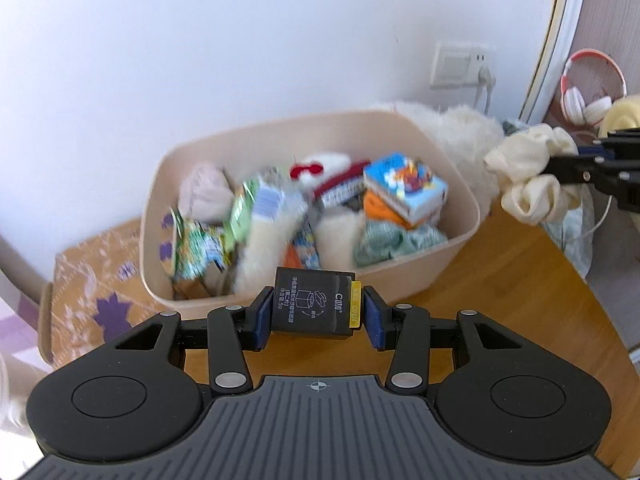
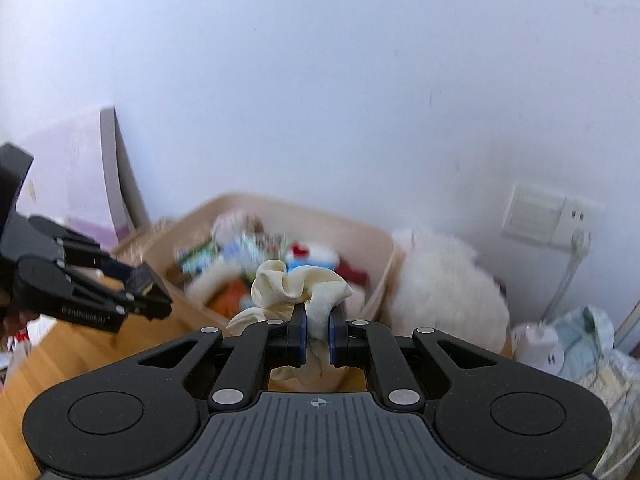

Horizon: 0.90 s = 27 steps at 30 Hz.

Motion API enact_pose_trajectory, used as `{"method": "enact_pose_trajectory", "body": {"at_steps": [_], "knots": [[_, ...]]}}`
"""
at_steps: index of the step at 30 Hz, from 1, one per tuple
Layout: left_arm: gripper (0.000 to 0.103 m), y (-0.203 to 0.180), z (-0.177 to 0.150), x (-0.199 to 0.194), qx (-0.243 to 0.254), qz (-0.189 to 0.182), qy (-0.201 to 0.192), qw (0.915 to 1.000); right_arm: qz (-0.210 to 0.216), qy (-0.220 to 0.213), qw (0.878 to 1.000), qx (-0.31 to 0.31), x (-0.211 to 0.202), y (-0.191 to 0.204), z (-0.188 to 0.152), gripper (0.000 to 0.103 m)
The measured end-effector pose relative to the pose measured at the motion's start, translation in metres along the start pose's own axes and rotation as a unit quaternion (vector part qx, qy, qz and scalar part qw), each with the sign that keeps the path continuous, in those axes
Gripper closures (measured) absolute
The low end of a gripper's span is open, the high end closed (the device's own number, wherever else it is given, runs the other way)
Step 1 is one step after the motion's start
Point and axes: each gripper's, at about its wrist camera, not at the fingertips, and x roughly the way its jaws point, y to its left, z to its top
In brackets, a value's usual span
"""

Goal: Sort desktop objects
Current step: 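Carry both items into the beige basket and open both tools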

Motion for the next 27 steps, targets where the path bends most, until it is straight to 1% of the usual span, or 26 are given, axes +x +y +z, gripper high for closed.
{"method": "enact_pose_trajectory", "body": {"at_steps": [2, 5, 9, 12, 18, 21, 24, 27], "knots": [[0.056, 0.005, 0.008, -0.004, 0.009, -0.002, -0.017, 0.9998, 0.000, -0.016, 1.000, 0.003, -0.001, -0.001, 0.012, 0.093], [0.056, 0.008, 0.025, -0.005, 0.015, 0.013, -0.033, 0.9992, -0.001, -0.033, 0.999, 0.005, 0.001, -0.001, 0.028, 0.093], [0.056, 0.018, 0.049, 0.003, 0.009, 0.032, -0.049, 0.9983, -0.003, -0.044, 0.999, 0.009, 0.013, -0.003, 0.049, 0.093], [0.056, 0.024, 0.064, 0.012, 0.001, 0.043, -0.051, 0.9978, -0.006, -0.045, 0.999, 0.014, 0.027, -0.002, 0.061, 0.093], [0.056, 0.034, 0.081, 0.036, -0.027, 0.062, -0.038, 0.9970, -0.015, -0.025, 0.999, 0.042, 0.064, 0.000, 0.075, 0.093], [0.056, 0.036, 0.082, 0.048, -0.038, 0.067, -0.024, 0.9968, -0.016, -0.009, 0.998, 0.063, 0.084, 0.000, 0.075, 0.093], [0.056, 0.036, 0.079, 0.062, -0.036, 0.082, -0.005, 0.9960, -0.019, 0.011, 0.997, 0.075, 0.099, -0.002, 0.072, 0.093], [0.056, 0.038, 0.075, 0.076, -0.031, 0.094, 0.013, 0.9951, -0.039, 0.040, 0.996, 0.072, 0.119, 0.000, 0.069, 0.093]]}}
